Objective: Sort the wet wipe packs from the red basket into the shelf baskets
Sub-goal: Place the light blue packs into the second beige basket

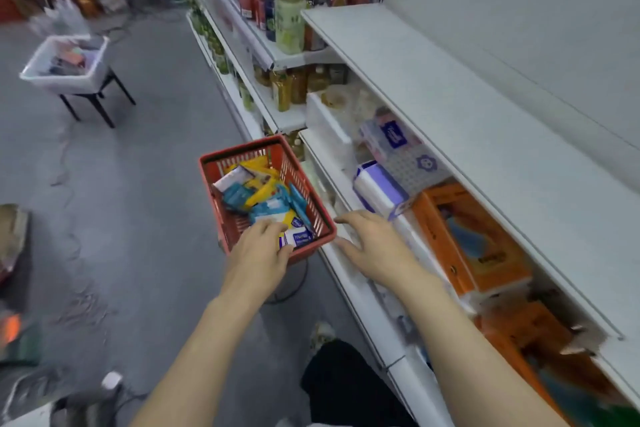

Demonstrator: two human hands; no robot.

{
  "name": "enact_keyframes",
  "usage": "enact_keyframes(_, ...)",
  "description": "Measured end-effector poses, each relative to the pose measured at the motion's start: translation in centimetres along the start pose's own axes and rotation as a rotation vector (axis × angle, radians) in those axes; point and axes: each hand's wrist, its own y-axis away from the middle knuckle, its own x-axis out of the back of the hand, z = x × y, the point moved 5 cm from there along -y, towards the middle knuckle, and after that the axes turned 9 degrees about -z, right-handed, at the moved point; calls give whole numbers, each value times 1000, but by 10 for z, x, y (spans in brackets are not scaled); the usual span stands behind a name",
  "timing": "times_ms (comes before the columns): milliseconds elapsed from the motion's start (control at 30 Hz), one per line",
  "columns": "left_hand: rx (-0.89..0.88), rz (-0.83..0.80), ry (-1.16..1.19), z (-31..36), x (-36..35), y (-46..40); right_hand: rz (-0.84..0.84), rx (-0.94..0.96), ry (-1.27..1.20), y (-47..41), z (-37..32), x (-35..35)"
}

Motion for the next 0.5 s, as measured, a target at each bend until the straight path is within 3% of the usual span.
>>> enact_keyframes(167,163,-89,42,-62,-23,-86,-115,-2,5,-122,10,-20)
enact_keyframes(267,270,-126,88,-100,-36,-140,-268,-36,27,-199,23,-46)
enact_keyframes(500,519,-255,195,-176,-75,-220,-552,-274,16,-322,68,-132)
